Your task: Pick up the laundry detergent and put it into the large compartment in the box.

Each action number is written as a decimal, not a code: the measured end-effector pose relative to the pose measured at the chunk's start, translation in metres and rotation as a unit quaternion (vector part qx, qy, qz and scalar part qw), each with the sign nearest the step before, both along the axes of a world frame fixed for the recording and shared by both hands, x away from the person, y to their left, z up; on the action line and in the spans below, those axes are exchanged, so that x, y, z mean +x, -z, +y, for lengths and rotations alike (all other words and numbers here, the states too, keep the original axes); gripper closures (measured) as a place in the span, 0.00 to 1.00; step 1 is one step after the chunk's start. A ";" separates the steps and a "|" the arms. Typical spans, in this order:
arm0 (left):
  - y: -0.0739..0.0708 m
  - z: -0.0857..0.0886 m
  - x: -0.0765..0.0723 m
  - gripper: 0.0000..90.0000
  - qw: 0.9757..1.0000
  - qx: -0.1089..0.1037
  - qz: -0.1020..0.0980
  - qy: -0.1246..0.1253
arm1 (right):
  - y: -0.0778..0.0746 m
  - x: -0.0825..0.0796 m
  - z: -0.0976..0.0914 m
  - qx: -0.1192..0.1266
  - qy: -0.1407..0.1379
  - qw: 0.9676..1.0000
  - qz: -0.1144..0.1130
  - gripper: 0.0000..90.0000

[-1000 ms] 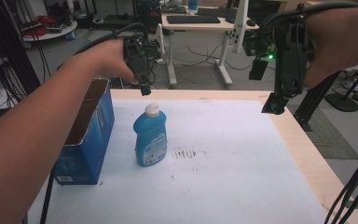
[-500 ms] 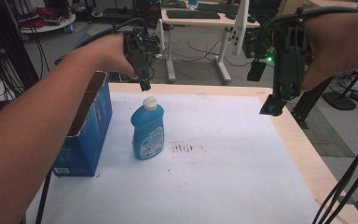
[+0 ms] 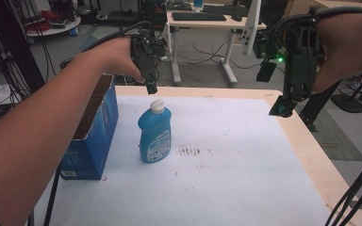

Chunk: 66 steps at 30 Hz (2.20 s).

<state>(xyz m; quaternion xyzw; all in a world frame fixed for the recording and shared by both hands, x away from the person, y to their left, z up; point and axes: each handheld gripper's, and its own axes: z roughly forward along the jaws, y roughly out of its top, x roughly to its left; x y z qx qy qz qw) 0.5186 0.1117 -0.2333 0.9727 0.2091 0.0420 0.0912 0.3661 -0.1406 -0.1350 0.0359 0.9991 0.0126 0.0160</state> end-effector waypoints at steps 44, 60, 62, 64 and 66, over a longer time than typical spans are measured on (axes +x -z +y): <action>-0.045 0.013 -0.061 0.02 1.000 -0.017 0.010 -0.004 | 0.006 0.006 0.001 -0.010 -0.004 1.000 -0.009 0.01; -0.012 -0.001 -0.073 0.02 0.998 -0.017 0.054 0.002 | 0.006 0.004 -0.001 -0.012 -0.008 1.000 -0.013 0.01; -0.009 -0.003 -0.074 0.02 0.998 -0.019 0.055 0.002 | 0.006 0.004 -0.001 -0.012 -0.008 1.000 -0.013 0.01; -0.005 -0.004 -0.075 0.02 0.998 -0.021 0.058 0.003 | 0.007 0.004 0.000 -0.014 -0.009 1.000 -0.012 0.01; -0.001 -0.005 -0.075 0.02 0.998 -0.020 0.060 0.001 | 0.008 0.004 0.000 -0.013 -0.010 1.000 -0.012 0.01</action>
